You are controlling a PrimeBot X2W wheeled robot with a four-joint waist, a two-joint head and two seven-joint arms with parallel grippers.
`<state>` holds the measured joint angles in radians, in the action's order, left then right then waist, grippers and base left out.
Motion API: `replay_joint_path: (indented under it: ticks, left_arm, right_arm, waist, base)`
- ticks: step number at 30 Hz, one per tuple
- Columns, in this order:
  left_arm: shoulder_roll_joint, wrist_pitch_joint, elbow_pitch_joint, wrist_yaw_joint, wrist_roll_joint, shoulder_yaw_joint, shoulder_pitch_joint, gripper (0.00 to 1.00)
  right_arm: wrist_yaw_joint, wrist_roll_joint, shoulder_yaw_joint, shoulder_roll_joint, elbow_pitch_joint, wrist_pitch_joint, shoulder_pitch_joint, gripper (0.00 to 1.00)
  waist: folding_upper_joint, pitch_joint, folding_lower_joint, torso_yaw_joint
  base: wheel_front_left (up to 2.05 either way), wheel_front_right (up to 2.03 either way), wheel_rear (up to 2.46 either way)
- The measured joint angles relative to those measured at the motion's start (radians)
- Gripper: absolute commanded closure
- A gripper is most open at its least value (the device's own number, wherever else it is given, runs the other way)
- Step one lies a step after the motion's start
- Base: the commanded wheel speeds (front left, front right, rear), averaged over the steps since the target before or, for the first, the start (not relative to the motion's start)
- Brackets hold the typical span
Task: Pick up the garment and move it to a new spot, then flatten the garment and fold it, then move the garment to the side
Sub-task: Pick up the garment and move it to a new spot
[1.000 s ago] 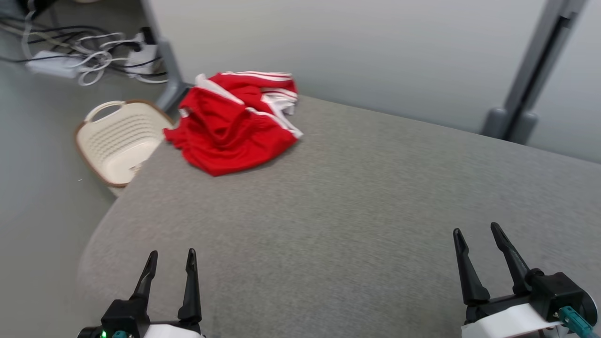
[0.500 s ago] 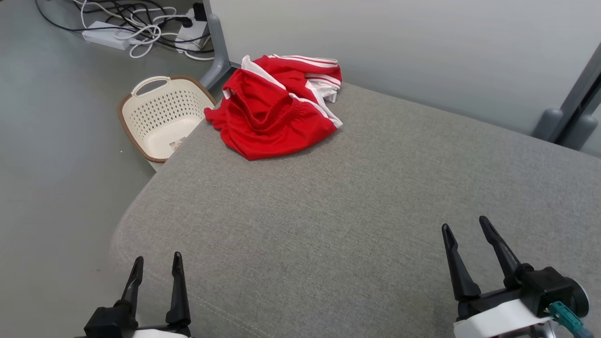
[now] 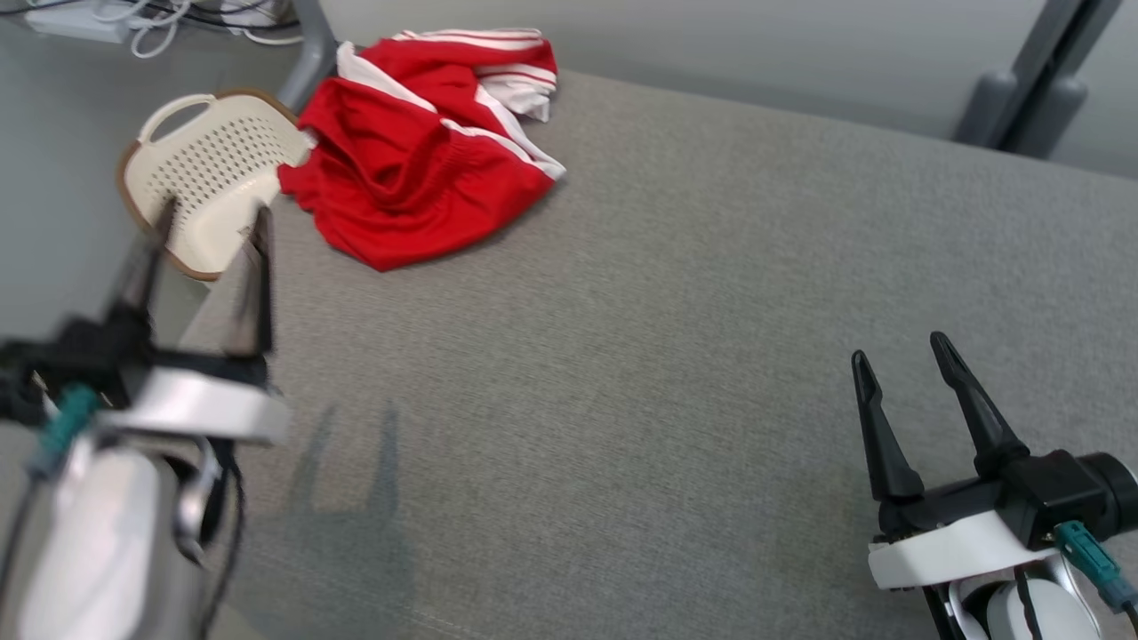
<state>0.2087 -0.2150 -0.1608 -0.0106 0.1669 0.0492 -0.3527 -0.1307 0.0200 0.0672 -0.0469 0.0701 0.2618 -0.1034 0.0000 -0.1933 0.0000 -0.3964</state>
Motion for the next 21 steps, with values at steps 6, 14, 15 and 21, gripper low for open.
replay_joint_path:
  ticks: [6, 14, 15, 21]
  left_arm:
    - [0.091, 0.094, -0.084, -0.069, 0.005, 0.007, -0.198, 0.0]
    - [0.17, 0.23, -0.29, -0.113, 0.081, 0.063, -0.443, 0.0]
    - [0.175, 0.244, -0.314, -0.114, 0.095, 0.073, -0.465, 0.0]
    - [0.199, 0.296, -0.42, -0.119, 0.185, 0.179, -0.539, 0.0]
  right_arm:
    - [0.0, -0.029, -0.002, 0.0, -0.025, 0.0, -0.033, 0.0]
    - [0.0, -0.075, -0.003, 0.0, -0.053, 0.0, -0.065, 0.0]
    - [0.0, -0.079, -0.004, 0.0, -0.056, 0.0, -0.067, 0.0]
    - [0.0, -0.1, -0.011, 0.0, -0.074, 0.0, -0.082, 0.0]
  waist:
    - [0.0, -0.068, 0.0, 0.056]
    - [0.0, -0.191, 0.0, 0.137]
    - [0.0, -0.206, 0.0, 0.146]
    - [0.0, -0.29, 0.0, 0.184]
  base:
    - [0.0, 0.0, 0.0]
    - [0.0, 0.0, 0.0]
    - [0.0, 0.0, 0.0]
    - [0.0, 0.0, 0.0]
